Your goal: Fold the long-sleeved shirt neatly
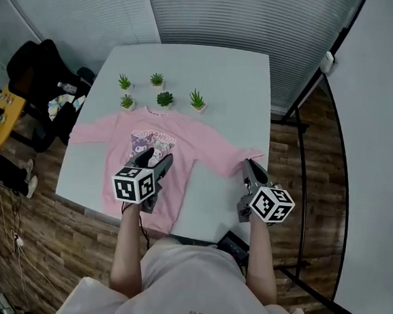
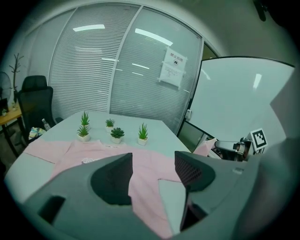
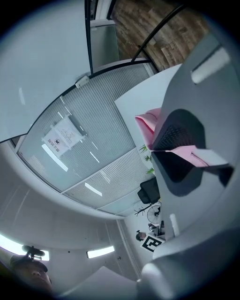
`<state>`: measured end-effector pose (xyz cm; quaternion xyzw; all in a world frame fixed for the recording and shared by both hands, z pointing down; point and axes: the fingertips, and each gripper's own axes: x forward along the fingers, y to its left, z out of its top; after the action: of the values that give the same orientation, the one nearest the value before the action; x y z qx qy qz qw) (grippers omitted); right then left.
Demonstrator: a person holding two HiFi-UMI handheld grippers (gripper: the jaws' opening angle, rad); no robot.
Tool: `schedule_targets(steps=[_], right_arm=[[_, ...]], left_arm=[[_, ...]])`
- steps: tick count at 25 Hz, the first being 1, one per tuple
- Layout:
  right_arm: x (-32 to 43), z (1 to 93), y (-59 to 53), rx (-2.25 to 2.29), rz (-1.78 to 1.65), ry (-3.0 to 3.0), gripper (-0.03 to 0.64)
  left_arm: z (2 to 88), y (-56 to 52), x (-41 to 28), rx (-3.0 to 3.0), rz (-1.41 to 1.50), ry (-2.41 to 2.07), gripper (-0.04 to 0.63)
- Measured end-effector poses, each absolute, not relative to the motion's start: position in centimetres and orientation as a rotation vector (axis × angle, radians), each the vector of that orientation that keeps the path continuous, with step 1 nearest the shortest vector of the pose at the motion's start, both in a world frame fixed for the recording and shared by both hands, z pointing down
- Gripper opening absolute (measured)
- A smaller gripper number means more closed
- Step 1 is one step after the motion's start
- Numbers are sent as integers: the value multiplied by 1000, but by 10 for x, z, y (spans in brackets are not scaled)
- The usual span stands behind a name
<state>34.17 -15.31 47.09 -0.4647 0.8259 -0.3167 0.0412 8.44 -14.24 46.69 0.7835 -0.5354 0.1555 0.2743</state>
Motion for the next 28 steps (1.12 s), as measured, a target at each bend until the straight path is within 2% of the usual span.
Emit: schedule_targets(steps=[15,28], right_arm=[[263,465,-171,-1394,-919,2594,20],[159,462,-201,-1374,-888,2682,19]], left_arm=[[478,-144,-13,2066,461,-1510,285],[500,-161,-96,2041,447,-1454,285]])
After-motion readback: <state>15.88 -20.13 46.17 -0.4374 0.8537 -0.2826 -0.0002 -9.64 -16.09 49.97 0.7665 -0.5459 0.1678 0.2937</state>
